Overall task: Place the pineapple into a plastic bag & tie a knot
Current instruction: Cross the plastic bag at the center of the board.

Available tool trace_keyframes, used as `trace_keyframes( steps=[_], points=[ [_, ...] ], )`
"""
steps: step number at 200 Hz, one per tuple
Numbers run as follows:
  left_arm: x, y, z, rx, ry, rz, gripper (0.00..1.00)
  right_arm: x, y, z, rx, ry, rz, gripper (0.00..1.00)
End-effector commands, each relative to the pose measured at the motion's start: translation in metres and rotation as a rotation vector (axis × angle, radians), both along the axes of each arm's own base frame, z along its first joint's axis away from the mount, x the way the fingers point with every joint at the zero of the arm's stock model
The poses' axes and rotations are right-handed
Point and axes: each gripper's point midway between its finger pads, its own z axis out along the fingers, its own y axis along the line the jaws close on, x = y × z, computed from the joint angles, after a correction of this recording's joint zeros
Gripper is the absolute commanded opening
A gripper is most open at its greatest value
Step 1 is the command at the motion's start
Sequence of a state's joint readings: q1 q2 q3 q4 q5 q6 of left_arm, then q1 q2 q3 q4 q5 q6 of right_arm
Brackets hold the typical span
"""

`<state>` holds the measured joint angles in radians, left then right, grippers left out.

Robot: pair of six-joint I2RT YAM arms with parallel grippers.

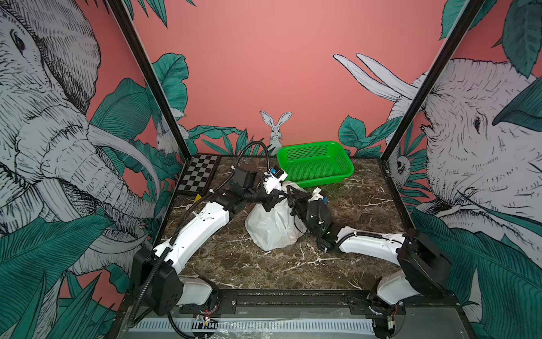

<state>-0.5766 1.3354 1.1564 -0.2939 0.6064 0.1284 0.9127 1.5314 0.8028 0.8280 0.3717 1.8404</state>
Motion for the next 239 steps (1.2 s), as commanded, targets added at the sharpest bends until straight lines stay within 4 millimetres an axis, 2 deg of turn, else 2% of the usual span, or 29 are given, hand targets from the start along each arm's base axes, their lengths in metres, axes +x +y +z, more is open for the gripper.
trace_keyframes(
  steps=[1, 28, 62, 83, 95, 113, 123, 128, 139, 147, 196, 239],
  points=[
    [-0.031, -0.013, 0.026, -0.089, -0.035, -0.086, 0.37, -0.010, 0.016, 0.025, 0.252, 0.026, 0.132, 0.00],
    [-0.009, 0.002, 0.048, -0.140, -0.115, 0.099, 0.54, -0.010, 0.014, 0.021, 0.230, 0.034, 0.153, 0.00],
    [0.022, 0.041, 0.086, -0.262, -0.182, 0.348, 0.63, -0.012, 0.013, 0.018, 0.216, 0.043, 0.173, 0.00],
    [0.025, 0.059, 0.099, -0.311, -0.210, 0.427, 0.65, -0.015, 0.012, 0.014, 0.199, 0.052, 0.195, 0.00],
    [0.021, 0.061, 0.096, -0.295, -0.199, 0.424, 0.65, -0.017, 0.014, 0.011, 0.186, 0.062, 0.224, 0.00],
    [0.011, 0.058, 0.079, -0.247, -0.158, 0.374, 0.65, -0.019, 0.014, 0.009, 0.169, 0.065, 0.265, 0.00],
    [0.005, 0.056, 0.067, -0.218, -0.124, 0.351, 0.65, -0.021, 0.015, 0.008, 0.157, 0.066, 0.292, 0.25],
    [0.002, 0.056, 0.062, -0.208, -0.114, 0.340, 0.65, -0.022, 0.015, 0.009, 0.152, 0.065, 0.306, 0.35],
    [-0.003, 0.056, 0.052, -0.188, -0.094, 0.324, 0.65, -0.023, 0.015, 0.011, 0.140, 0.065, 0.337, 0.48],
    [-0.005, 0.058, 0.045, -0.174, -0.080, 0.328, 0.65, -0.026, 0.018, 0.012, 0.127, 0.075, 0.370, 0.52],
    [-0.007, 0.063, 0.030, -0.171, -0.053, 0.356, 0.65, -0.038, 0.040, 0.015, 0.085, 0.102, 0.546, 0.55],
    [-0.014, 0.063, 0.019, -0.167, -0.018, 0.344, 0.63, -0.044, 0.066, 0.028, 0.081, 0.081, 0.683, 0.56]
  ],
)
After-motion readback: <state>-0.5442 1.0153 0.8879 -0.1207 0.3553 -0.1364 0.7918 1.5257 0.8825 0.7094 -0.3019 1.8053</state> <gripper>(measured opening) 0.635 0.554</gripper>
